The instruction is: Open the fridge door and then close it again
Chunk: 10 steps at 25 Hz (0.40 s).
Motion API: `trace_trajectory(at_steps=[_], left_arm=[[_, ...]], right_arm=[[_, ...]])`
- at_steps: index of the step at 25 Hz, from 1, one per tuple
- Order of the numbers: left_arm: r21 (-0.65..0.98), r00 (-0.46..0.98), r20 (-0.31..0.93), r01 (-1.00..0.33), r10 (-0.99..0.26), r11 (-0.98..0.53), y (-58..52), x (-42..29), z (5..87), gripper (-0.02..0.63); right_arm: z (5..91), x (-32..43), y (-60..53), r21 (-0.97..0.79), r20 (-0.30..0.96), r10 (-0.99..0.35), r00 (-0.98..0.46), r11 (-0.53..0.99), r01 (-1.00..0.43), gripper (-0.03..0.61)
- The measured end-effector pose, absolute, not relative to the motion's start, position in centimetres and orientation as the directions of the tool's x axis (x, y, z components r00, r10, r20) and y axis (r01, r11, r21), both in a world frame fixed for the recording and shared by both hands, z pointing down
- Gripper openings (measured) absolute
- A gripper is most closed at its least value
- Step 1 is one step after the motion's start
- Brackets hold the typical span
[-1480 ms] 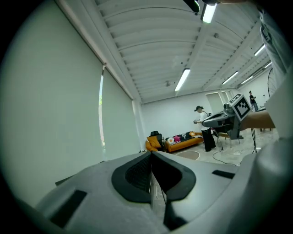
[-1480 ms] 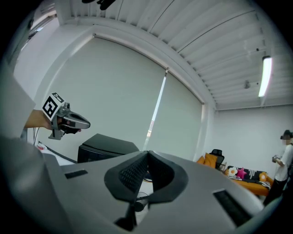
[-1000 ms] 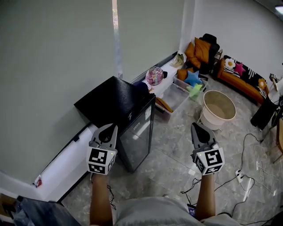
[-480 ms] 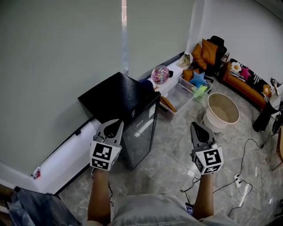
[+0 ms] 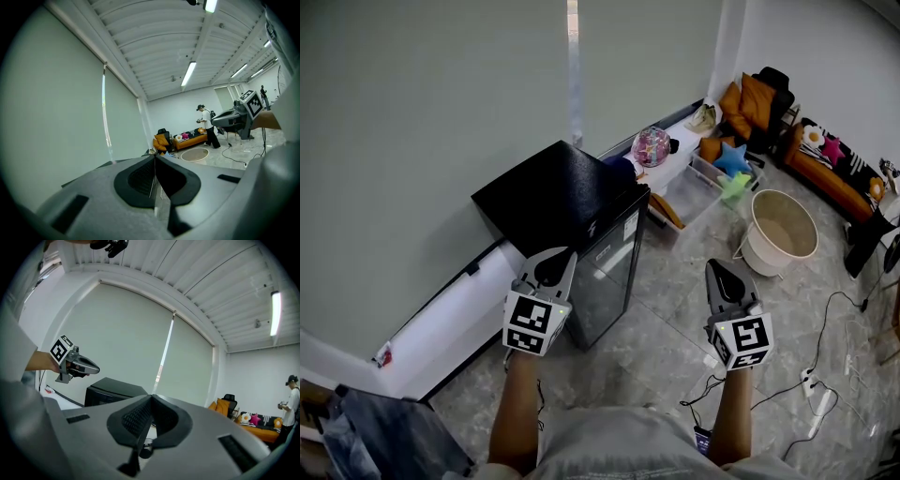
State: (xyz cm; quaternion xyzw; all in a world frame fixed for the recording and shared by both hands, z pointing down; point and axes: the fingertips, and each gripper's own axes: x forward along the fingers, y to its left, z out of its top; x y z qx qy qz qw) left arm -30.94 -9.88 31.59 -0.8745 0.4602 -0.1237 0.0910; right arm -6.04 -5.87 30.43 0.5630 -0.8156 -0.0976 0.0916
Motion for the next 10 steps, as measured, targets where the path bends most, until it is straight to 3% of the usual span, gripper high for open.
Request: trace_trajectory(at_steps=[10], left_arm=[[-0.286, 0.523, 0.143, -0.791, -0.84, -0.541, -10.2, -29.8, 31.8, 0.011]], right_arm=[[30.4, -3.9, -7.0, 0.261, 0.03, -0.932, -0.361, 0.356, -0.897, -0.003]])
